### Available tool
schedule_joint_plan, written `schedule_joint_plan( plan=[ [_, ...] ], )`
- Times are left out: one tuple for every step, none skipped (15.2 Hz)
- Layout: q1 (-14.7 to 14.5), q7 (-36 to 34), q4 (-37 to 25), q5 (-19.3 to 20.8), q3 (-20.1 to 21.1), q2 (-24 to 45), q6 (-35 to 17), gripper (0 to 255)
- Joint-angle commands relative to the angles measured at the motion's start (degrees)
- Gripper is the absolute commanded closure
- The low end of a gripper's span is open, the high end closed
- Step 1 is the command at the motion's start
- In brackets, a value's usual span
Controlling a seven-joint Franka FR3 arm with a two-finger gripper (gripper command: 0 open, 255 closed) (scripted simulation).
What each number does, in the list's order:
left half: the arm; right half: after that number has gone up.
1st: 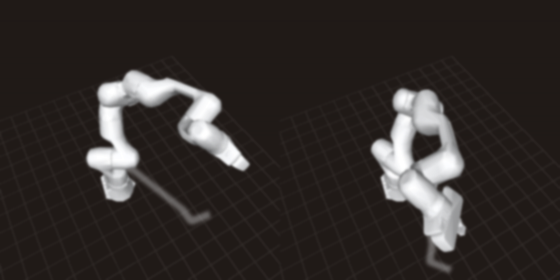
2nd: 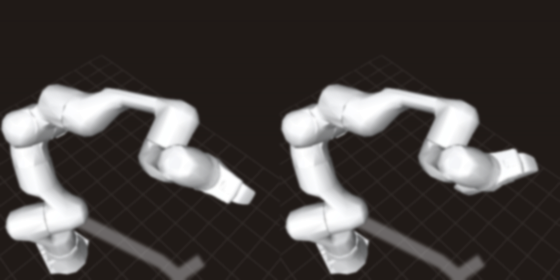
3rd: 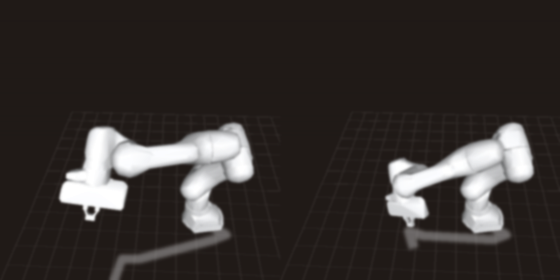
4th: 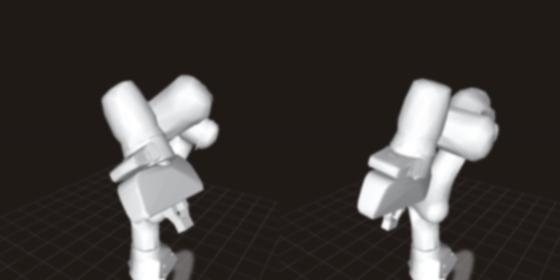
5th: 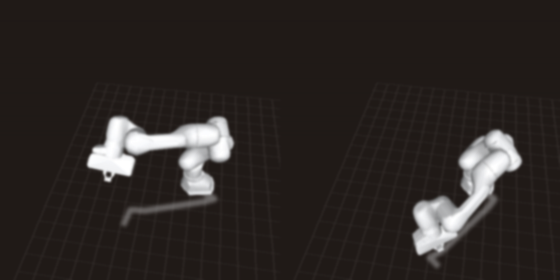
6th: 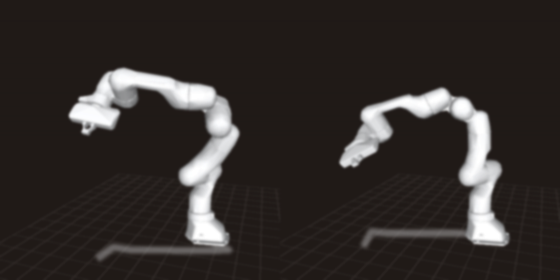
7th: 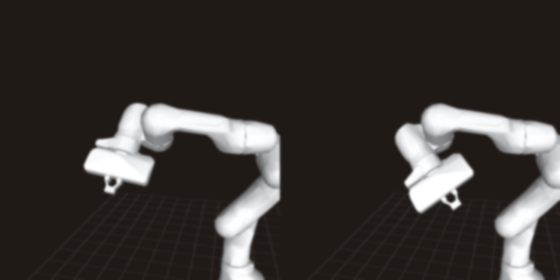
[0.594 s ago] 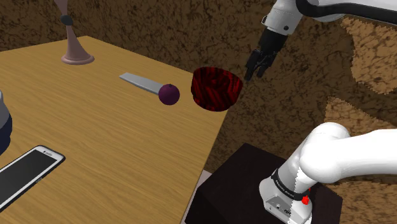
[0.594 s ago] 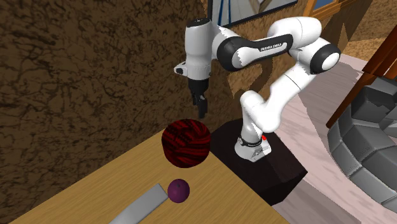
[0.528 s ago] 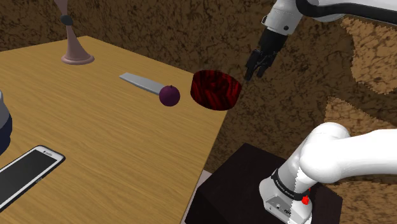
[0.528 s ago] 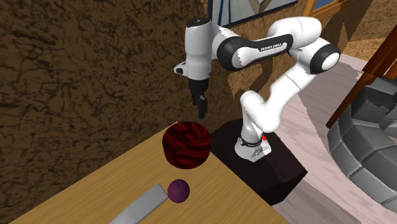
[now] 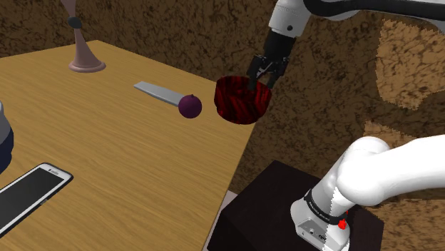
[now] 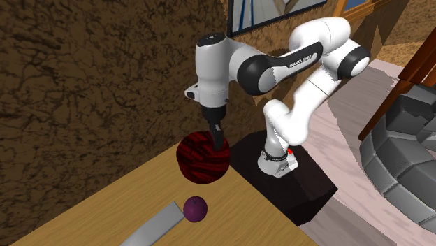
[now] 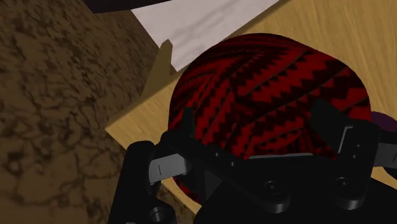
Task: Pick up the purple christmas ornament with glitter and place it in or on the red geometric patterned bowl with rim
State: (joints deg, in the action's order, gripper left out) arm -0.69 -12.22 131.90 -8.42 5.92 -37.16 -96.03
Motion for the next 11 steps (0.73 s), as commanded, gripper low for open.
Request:
schedule_joint_plan(
  plan=[
    [-0.5,-3.7,-1.5,-1.4,2.5,2.8,-1.3,0],
    [-0.6,-5.5,-2.6,-1.8,3.7,4.3,-1.8,0],
    [-0.7,-7.2,-3.8,-2.2,4.8,5.9,-2.3,0],
    [-0.8,-8.9,-5.0,-2.6,5.9,7.6,-2.7,0],
    [-0.9,-10.6,-6.3,-2.8,7.0,9.3,-3.2,0],
    [-1.0,-12.3,-7.7,-3.0,8.0,11.1,-3.6,0],
    [-1.0,-14.1,-9.1,-3.1,9.1,12.9,-4.0,0],
    [-1.1,-15.8,-10.7,-3.1,10.1,14.8,-4.4,0],
    [-1.1,-17.6,-12.3,-3.0,11.1,16.7,-4.7,0],
    [-1.2,-19.4,-14.0,-2.9,12.1,18.7,-5.0,0],
    [-1.3,-21.2,-15.7,-2.6,13.0,20.7,-5.3,0]
  ],
)
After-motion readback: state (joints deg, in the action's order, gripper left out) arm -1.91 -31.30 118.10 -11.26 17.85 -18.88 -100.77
